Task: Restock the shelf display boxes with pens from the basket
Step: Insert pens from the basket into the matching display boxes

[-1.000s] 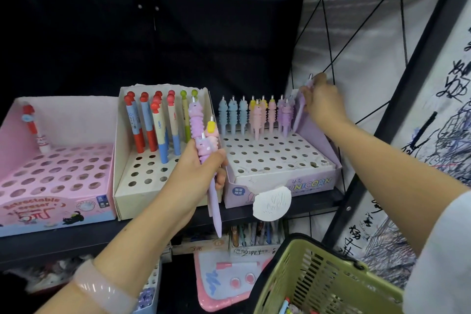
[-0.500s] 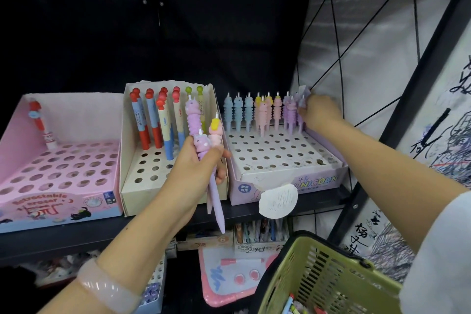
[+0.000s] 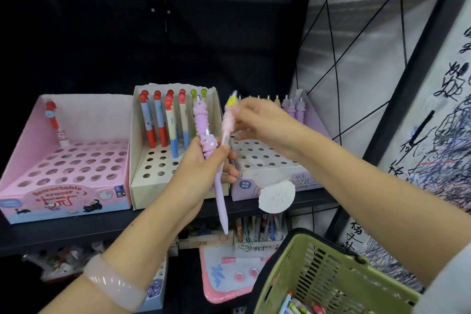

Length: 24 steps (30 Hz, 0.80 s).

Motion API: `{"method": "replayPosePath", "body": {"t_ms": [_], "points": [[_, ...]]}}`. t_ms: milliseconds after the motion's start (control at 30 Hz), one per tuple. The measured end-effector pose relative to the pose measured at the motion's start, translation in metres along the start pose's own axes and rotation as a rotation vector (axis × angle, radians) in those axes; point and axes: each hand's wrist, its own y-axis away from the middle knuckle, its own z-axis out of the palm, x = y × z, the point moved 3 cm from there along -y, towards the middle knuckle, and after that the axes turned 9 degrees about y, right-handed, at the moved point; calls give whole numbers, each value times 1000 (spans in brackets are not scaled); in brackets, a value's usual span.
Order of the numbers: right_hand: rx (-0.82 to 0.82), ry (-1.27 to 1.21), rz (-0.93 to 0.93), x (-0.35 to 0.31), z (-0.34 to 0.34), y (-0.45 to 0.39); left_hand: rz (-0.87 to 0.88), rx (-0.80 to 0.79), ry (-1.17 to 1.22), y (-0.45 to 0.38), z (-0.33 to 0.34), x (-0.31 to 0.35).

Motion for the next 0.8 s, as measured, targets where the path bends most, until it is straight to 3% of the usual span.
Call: {"method": "replayPosePath", "body": {"t_ms": [100,167,233,333,600,733,800], "points": [[354,-99,14,-3,-31,-8,-32,1,-2,3,-6,1],[612,87,11,-1,-59,-10,-22,0,-63,5,-10,1],[752,354,6,6,-80,-13,-19,10,-86,5,-12,0],[744,616,73,23,-90,-20,-20,34,-86,2,-15,-2],[655,821,149,55,-79,-35,38,18,-85,-1,-31,0],[602,869,279,56,-84,-45,71,22,-99,-3,-39,1],[500,909,370,58,-82,-48,68,8,-105,-2,-37,-1]]}}
